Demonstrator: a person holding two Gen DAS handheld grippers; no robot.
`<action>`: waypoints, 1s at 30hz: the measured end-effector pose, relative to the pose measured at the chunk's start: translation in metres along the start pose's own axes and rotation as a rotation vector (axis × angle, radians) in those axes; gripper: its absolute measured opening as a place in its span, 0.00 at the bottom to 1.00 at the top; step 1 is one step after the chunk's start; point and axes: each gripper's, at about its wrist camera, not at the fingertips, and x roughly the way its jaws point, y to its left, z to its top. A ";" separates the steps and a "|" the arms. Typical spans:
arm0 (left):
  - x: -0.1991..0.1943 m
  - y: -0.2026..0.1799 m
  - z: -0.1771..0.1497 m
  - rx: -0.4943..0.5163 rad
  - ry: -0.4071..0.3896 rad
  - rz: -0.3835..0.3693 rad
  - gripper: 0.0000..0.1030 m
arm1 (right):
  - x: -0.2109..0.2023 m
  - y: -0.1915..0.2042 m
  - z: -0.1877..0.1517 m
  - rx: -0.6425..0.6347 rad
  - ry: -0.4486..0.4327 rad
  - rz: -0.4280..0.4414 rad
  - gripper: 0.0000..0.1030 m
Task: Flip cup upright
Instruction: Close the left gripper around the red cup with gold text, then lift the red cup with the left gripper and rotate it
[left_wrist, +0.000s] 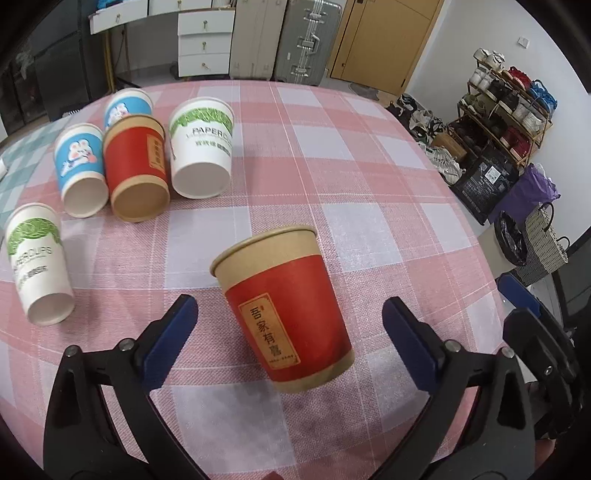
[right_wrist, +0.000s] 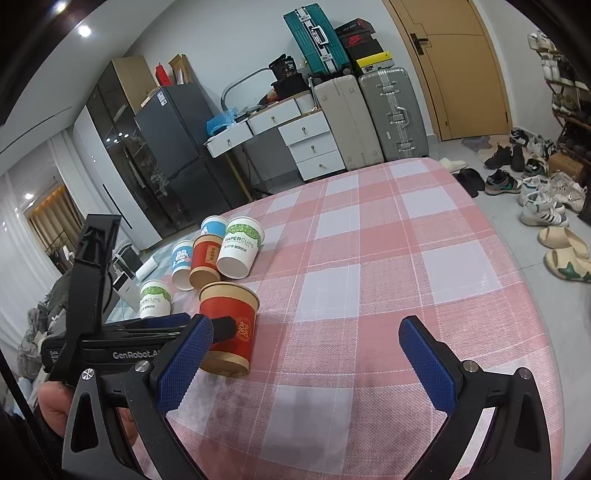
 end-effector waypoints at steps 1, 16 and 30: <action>0.006 0.001 0.001 -0.002 0.010 0.015 0.88 | 0.003 -0.001 0.000 0.002 -0.001 0.004 1.00; 0.032 -0.001 0.014 -0.015 0.068 -0.103 0.55 | 0.002 -0.011 0.000 0.063 -0.011 0.034 1.00; -0.135 -0.012 0.013 0.079 -0.154 -0.142 0.55 | -0.049 0.040 -0.009 0.013 -0.054 0.071 1.00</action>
